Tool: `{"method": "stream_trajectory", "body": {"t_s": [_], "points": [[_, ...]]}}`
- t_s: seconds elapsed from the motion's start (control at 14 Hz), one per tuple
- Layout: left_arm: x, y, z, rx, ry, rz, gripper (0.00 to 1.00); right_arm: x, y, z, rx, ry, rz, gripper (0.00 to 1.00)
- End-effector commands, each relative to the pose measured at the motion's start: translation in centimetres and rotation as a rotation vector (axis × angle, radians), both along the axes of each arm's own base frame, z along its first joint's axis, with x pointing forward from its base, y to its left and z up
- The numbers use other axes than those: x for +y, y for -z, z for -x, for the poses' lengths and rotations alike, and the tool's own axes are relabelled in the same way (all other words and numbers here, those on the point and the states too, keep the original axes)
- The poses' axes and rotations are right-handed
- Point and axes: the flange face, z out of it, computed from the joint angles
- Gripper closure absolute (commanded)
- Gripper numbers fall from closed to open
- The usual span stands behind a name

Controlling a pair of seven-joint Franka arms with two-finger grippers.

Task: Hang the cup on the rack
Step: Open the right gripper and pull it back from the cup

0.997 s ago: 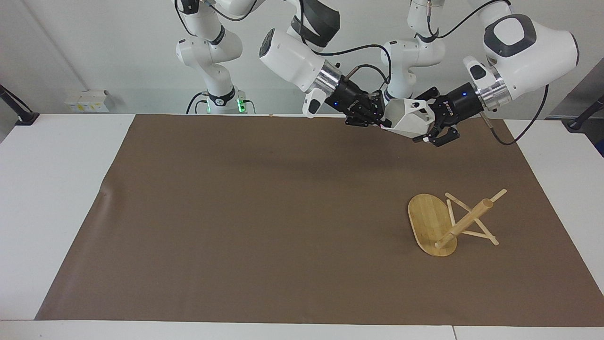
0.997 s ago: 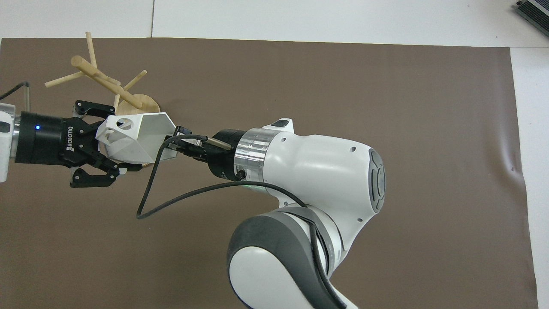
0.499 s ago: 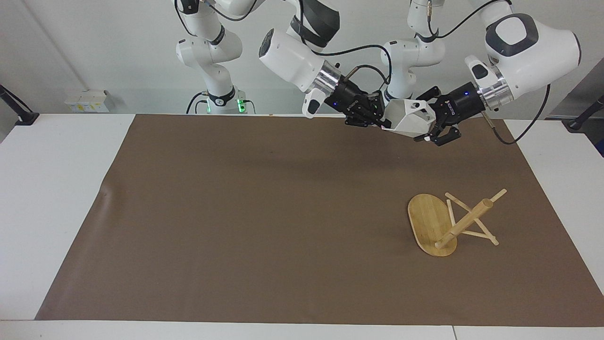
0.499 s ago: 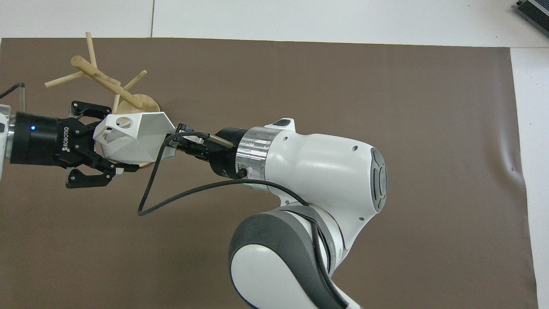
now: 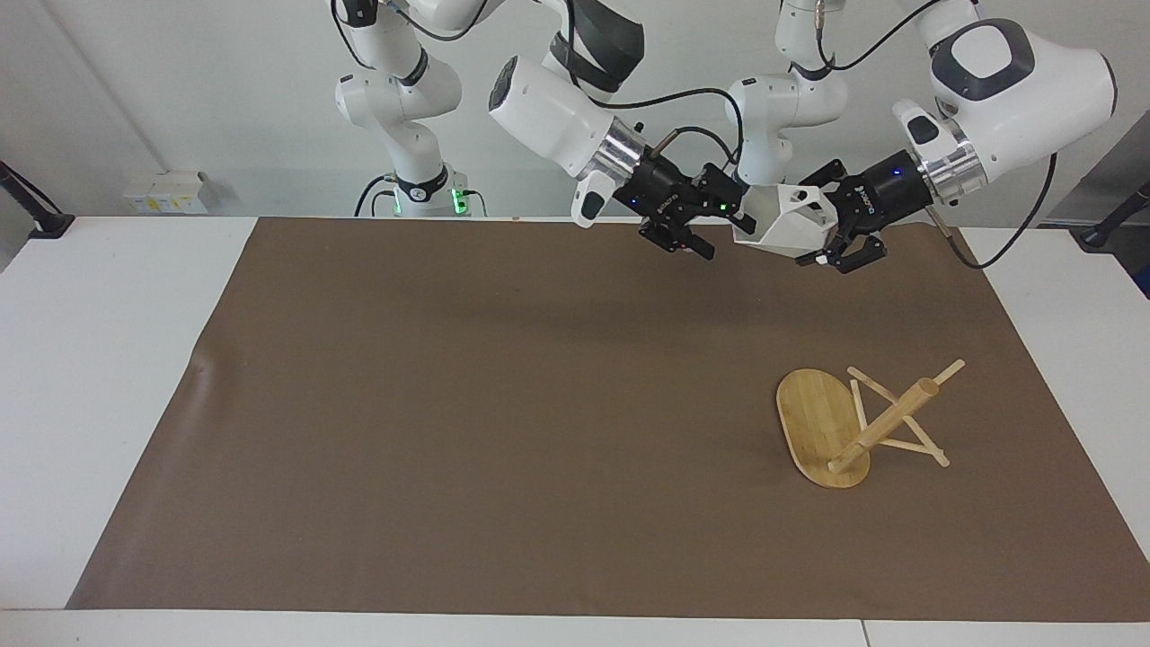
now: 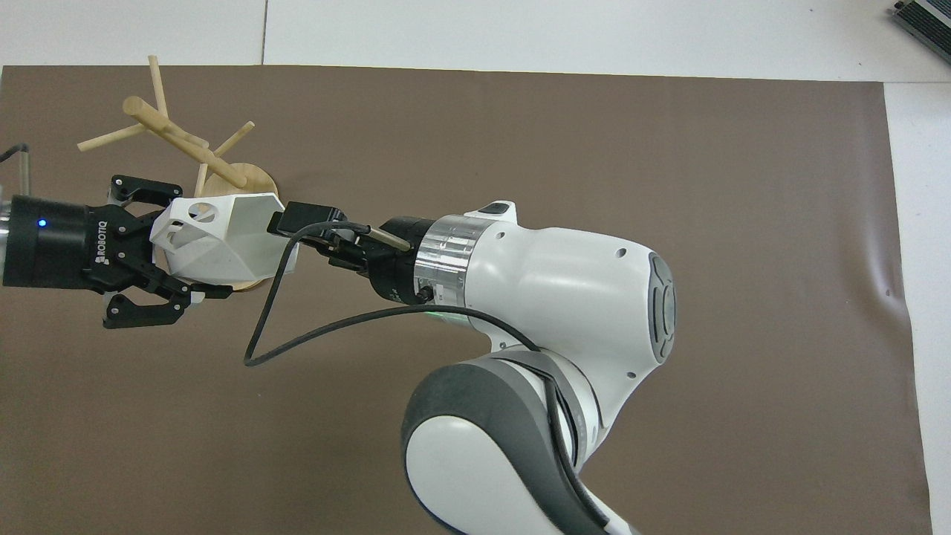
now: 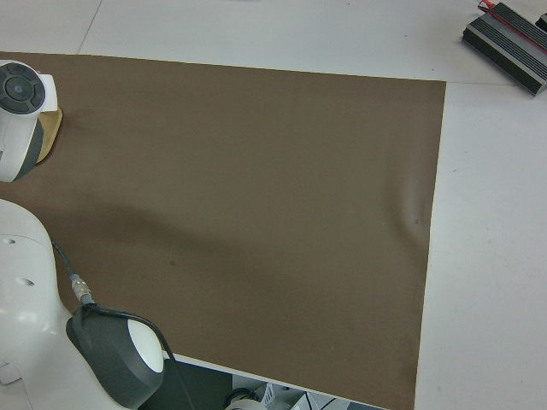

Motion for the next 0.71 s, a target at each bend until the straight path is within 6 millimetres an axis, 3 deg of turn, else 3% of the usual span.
{"method": "stream_trajectory", "body": {"t_s": [0.0,0.36,0.64], "points": [[0.3,-0.5,0.9,-0.002,-0.014,0.013,1.00,-1.1,-0.3,-0.4,-0.022,0.014,0.009,0.00],[0.5,0.0,0.4,0.007,-0.097,-0.027,1.00,-6.8,1.2,-2.6,-0.250,-0.055,0.147,0.00],[0.7,1.3,-0.2,-0.024,-0.182,-0.082,1.00,-11.3,3.3,-1.9,-0.361,-0.111,0.278,0.00]]}}
